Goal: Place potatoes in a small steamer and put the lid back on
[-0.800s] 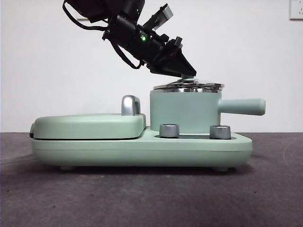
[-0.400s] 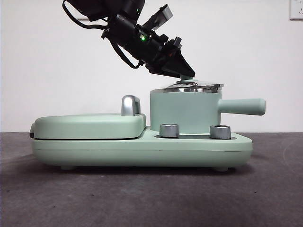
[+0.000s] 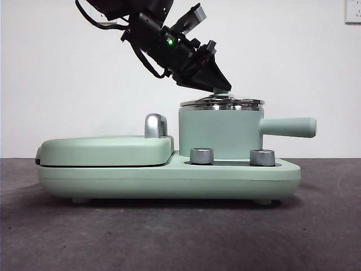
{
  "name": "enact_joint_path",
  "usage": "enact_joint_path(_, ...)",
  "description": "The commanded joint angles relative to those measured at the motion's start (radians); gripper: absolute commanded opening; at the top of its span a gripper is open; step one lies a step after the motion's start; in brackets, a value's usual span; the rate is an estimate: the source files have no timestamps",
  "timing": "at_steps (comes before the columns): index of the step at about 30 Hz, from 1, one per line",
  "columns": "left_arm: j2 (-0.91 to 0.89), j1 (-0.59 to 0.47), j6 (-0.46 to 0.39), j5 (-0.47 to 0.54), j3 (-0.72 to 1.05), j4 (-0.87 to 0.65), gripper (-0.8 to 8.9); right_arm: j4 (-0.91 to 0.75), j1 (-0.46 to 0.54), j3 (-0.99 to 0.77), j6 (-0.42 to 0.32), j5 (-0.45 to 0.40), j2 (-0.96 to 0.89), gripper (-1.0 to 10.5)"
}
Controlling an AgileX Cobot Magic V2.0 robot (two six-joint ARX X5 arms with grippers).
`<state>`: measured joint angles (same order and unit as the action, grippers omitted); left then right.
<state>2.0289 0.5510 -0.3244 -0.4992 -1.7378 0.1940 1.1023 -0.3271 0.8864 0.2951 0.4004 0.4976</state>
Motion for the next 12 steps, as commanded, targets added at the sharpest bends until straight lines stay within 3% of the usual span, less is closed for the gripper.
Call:
enact_joint_path(1, 0.018, 0.003, 0.003, -0.005, -0.053, 0.018, 0.04, -0.010, -0.005, 0.007, 0.012, 0.003, 0.003, 4.0)
enact_joint_path(12, 0.018, 0.003, -0.010, -0.005, -0.053, 0.058, 0.04, -0.010, -0.005, 0.007, 0.012, 0.003, 0.003, 4.0)
